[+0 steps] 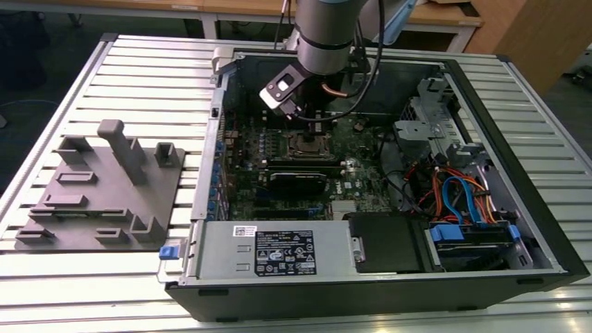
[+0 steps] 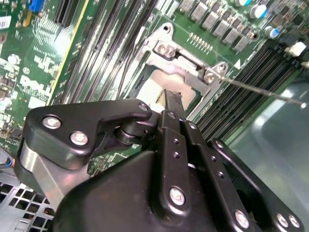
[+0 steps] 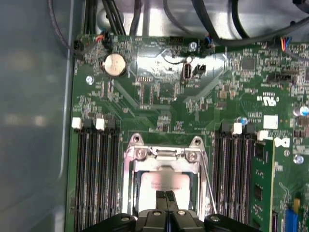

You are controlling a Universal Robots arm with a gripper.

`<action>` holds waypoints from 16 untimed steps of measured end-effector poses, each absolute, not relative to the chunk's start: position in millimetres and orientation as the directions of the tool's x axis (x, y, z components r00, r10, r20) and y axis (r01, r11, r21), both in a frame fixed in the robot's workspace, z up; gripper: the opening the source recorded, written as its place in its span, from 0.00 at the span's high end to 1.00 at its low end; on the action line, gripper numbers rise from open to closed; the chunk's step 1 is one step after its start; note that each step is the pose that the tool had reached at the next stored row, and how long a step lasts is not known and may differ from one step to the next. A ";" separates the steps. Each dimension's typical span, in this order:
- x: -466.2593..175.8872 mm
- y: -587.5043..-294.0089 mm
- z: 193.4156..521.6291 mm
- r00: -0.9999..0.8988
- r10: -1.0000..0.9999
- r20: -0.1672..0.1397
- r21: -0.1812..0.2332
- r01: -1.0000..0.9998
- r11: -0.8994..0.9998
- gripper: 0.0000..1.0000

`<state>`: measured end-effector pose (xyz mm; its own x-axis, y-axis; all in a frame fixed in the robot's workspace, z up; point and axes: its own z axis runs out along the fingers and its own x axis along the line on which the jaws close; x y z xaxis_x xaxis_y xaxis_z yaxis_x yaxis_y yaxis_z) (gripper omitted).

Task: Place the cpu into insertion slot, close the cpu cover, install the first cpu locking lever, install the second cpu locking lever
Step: 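Close the cpu cover, then install the first cpu locking lever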

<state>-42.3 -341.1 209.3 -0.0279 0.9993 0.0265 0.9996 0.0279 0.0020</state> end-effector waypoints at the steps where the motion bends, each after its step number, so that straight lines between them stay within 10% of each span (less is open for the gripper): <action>1: -41.3 -341.1 209.3 -0.028 0.999 0.027 0.002 1.000 0.028 0.90; 16: -40.0 -341.0 210.1 -0.028 0.999 0.028 0.002 1.000 0.028 0.90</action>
